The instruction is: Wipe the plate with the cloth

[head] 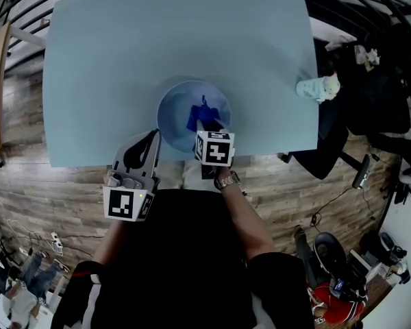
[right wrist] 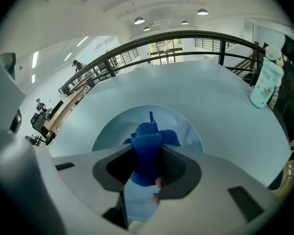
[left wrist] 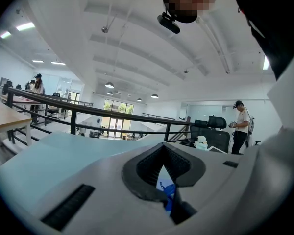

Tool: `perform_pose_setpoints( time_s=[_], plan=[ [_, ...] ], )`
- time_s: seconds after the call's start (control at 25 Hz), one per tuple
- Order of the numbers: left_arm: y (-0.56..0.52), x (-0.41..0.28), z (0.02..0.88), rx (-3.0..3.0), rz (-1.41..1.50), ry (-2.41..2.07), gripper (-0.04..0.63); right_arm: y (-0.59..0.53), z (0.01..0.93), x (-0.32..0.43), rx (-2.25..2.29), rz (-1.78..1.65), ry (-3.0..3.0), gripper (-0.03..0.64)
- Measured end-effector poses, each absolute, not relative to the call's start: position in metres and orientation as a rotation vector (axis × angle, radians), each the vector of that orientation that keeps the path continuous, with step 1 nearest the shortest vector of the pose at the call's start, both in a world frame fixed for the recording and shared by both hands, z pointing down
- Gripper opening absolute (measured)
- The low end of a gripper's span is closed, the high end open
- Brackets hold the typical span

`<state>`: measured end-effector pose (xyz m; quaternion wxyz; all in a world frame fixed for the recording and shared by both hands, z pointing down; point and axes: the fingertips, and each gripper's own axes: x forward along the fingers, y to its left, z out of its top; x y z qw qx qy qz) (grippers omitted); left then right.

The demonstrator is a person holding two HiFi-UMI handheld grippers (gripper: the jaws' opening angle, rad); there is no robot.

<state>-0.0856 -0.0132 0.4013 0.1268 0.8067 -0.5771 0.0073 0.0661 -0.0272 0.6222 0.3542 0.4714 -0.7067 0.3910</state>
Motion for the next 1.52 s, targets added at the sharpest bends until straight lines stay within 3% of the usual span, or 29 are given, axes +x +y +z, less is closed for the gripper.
perform_pose_setpoints(
  time_s=[0.88,1.52],
  plan=[
    [-0.036,-0.104,0.408,2.232,0.063,-1.775,0.0,-0.082,0.638,0.037,1.032,0.945,-1.855,0.118],
    [-0.051,-0.093,0.405,2.286,0.09,-1.753,0.002,-0.087,0.647,0.072,1.007,0.961,-1.813,0.118]
  ],
)
